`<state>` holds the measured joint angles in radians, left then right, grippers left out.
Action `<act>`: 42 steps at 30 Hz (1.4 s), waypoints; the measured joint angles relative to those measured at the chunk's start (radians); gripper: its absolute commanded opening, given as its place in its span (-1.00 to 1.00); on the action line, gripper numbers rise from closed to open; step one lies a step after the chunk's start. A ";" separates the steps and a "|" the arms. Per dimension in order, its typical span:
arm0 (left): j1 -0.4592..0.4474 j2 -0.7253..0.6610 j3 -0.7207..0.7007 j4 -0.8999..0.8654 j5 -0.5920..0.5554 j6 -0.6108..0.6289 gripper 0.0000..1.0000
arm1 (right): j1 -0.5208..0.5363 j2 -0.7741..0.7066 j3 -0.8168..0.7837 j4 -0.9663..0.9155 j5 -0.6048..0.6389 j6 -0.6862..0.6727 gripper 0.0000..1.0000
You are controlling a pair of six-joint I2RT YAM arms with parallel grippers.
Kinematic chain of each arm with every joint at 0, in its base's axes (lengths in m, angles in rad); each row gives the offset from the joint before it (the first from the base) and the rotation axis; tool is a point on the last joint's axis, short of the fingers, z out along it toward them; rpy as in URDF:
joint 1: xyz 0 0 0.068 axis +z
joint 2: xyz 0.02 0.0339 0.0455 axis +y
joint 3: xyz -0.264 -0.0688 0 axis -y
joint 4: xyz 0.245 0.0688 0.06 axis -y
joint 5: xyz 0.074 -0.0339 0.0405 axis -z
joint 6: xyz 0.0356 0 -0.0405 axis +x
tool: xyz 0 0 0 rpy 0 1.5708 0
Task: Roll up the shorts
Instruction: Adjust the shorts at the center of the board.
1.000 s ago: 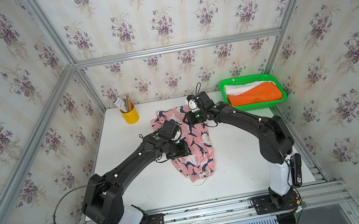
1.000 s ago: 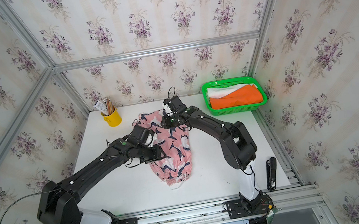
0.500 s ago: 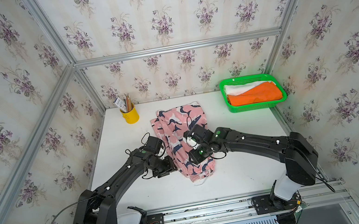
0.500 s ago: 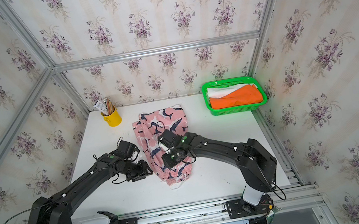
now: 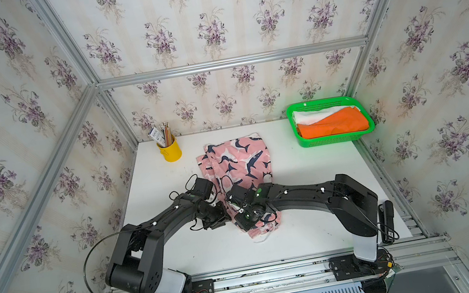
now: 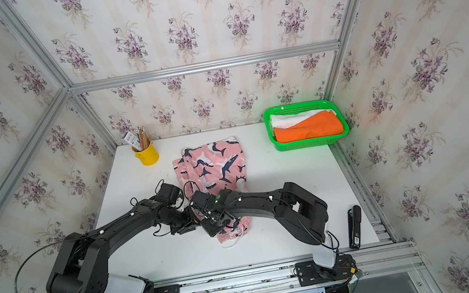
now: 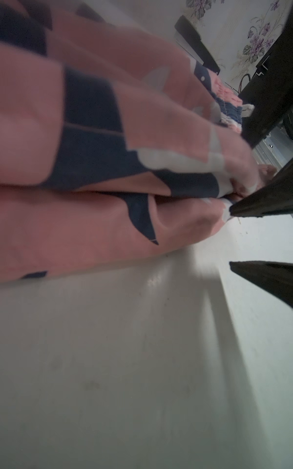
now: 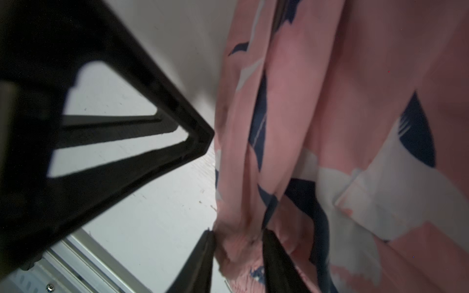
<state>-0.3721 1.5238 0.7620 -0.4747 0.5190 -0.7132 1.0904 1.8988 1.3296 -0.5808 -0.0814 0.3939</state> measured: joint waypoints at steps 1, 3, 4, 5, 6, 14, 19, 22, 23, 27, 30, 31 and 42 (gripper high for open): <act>0.000 0.012 0.002 0.013 0.006 0.000 -0.47 | 0.001 -0.009 0.002 -0.001 0.002 0.006 -1.00; 0.000 0.030 0.002 0.033 0.013 0.000 -0.52 | 0.002 -0.034 0.007 -0.007 0.002 0.018 -1.00; 0.000 0.040 0.002 0.042 0.016 -0.003 -0.53 | 0.002 -0.053 0.012 -0.016 0.002 0.017 -1.00; 0.000 0.051 0.002 0.050 0.018 -0.004 -0.55 | 0.002 -0.071 0.018 -0.027 0.006 0.014 -1.00; 0.000 0.061 0.003 0.055 0.021 -0.005 -0.56 | 0.000 -0.089 0.023 -0.035 0.010 0.013 -1.00; 0.000 0.119 0.033 0.081 0.063 -0.019 -0.62 | -0.005 -0.224 -0.034 -0.122 -0.032 -0.010 -1.00; 0.000 0.124 0.036 0.083 0.068 -0.019 -0.62 | -0.005 -0.207 -0.137 -0.087 -0.097 0.000 -1.00; 0.000 0.124 0.034 0.085 0.069 -0.019 -0.62 | -0.005 -0.174 -0.191 -0.003 -0.141 0.030 -1.00; 0.001 0.123 0.034 0.085 0.069 -0.019 -0.62 | -0.005 -0.163 -0.205 0.028 -0.156 0.036 -1.00; 0.000 0.109 0.029 0.074 0.053 -0.013 -0.61 | -0.004 -0.119 -0.248 0.131 -0.191 0.078 -1.00; 0.019 0.069 0.035 0.018 0.008 0.008 -0.57 | -0.004 -0.103 -0.261 0.154 -0.191 0.079 -0.99; 0.039 0.046 0.040 -0.003 -0.003 0.018 -0.53 | -0.004 -0.107 -0.269 0.164 -0.191 0.080 -0.99; 0.293 0.121 0.323 -0.145 0.014 0.129 -0.24 | -0.029 -0.277 -0.519 0.251 -0.212 0.101 -1.00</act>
<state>-0.0795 1.6451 1.0855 -0.6197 0.5335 -0.5838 1.0611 1.6222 0.8108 -0.3302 -0.2932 0.4946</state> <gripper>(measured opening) 0.333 0.084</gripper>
